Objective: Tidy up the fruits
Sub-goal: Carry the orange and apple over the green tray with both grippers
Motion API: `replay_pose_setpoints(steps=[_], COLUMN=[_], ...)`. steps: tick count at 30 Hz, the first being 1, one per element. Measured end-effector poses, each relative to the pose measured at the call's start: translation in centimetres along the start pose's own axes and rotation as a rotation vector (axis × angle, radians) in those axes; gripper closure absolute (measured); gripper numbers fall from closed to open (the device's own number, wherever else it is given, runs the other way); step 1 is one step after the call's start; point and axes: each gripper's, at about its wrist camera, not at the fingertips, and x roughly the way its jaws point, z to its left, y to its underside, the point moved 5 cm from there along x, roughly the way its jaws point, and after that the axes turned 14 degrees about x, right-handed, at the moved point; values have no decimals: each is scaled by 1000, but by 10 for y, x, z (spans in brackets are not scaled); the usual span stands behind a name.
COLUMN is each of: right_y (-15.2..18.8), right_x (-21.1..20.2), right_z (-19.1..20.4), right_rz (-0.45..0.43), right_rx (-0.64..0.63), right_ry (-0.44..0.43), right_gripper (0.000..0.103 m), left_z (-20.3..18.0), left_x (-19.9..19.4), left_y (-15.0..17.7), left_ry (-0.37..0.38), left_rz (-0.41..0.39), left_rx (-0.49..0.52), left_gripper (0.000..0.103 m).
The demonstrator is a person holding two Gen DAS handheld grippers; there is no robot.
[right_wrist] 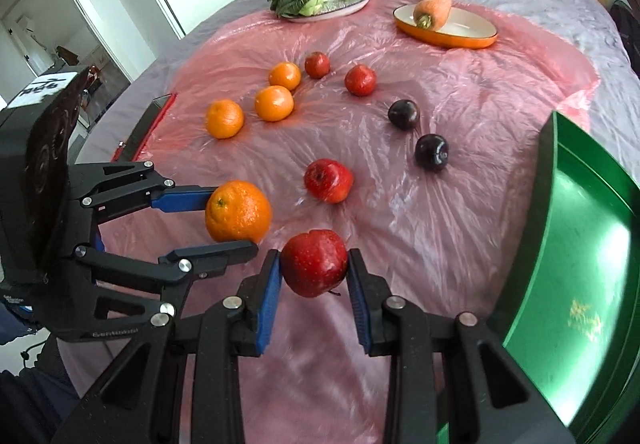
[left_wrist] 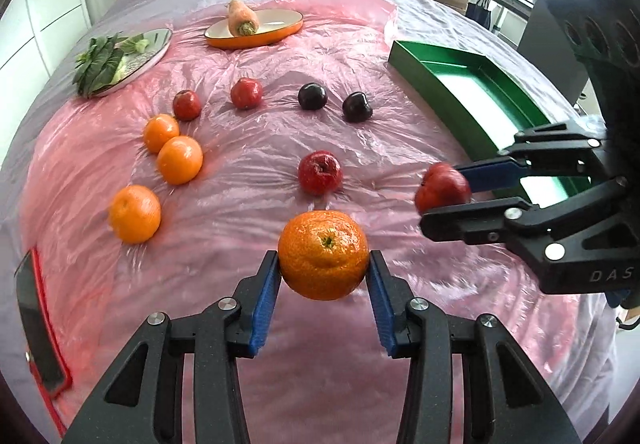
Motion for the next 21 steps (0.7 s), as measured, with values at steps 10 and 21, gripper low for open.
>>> replay_pose_setpoints(steps=[10, 21], right_y=[47, 114], right_x=[-45, -94], right_z=[3, -39], right_rz=[-46, -81], right_rx=[46, 148], right_ry=[-4, 39], right_gripper=[52, 52], left_z=[-38, -119], left_x=[-36, -54], left_y=[13, 8], left_ry=[3, 93], left_rz=[-1, 8], left_rx=[-7, 56], left_gripper=[65, 65])
